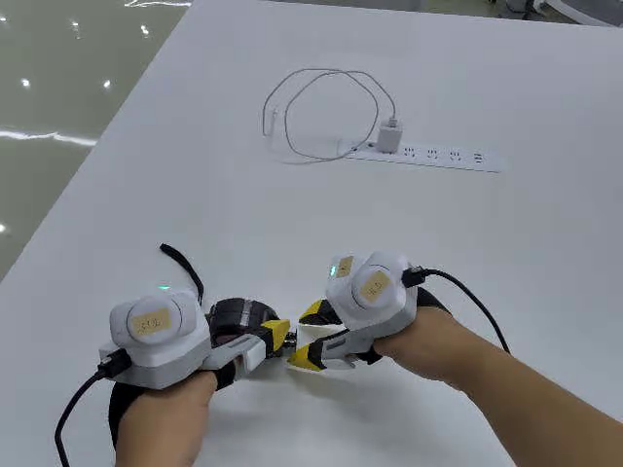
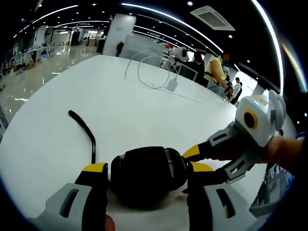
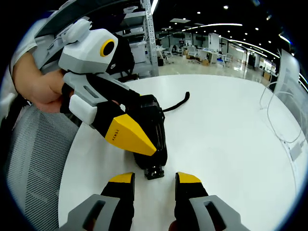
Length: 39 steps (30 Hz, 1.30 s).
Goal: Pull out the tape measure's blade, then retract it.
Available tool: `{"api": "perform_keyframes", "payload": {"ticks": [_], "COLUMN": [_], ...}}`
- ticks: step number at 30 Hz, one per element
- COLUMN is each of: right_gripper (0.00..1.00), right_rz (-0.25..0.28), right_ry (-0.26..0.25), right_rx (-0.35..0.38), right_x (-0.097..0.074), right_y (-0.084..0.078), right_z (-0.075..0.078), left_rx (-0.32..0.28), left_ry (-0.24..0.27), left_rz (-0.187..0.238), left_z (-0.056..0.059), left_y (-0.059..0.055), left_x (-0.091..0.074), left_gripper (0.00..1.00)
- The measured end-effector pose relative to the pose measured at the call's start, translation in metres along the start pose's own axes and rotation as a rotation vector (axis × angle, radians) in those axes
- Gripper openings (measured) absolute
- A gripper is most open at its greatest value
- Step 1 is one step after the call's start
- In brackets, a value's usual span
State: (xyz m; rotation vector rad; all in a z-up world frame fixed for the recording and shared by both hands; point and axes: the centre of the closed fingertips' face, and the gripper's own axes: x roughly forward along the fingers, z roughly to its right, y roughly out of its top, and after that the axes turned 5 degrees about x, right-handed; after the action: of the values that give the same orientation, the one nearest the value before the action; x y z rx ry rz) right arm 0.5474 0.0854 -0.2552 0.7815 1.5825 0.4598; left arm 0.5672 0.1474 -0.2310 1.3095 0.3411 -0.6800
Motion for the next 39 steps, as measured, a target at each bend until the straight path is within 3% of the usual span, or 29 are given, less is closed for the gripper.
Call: {"api": "perform_keyframes", "payload": {"ticks": [15,22,32,39], "right_gripper": [0.34,0.43,0.49,0.54], "right_rz": [0.037,0.064,0.088,0.106], "right_ry": [-0.038,-0.1,-0.163,-0.197], "right_rx": [0.032,0.061,0.105,0.13], "right_x": [-0.014,-0.029,-0.05,-0.062], "right_y": [0.001,-0.003,-0.007,-0.013], "right_z": [-0.002,0.003,0.004,0.001], "left_rx": [0.038,0.116,0.185,0.233], "left_ry": [-0.009,-0.007,-0.057,-0.092], "left_rz": [0.015,0.034,0.083,0.073], "left_z": [-0.001,-0.002,0.001,0.003], "left_y": [0.003,0.007,0.017,0.012], "left_x": [-0.008,-0.018,-0.029,-0.036], "left_gripper": [0.65,0.67,0.72,0.75]}}
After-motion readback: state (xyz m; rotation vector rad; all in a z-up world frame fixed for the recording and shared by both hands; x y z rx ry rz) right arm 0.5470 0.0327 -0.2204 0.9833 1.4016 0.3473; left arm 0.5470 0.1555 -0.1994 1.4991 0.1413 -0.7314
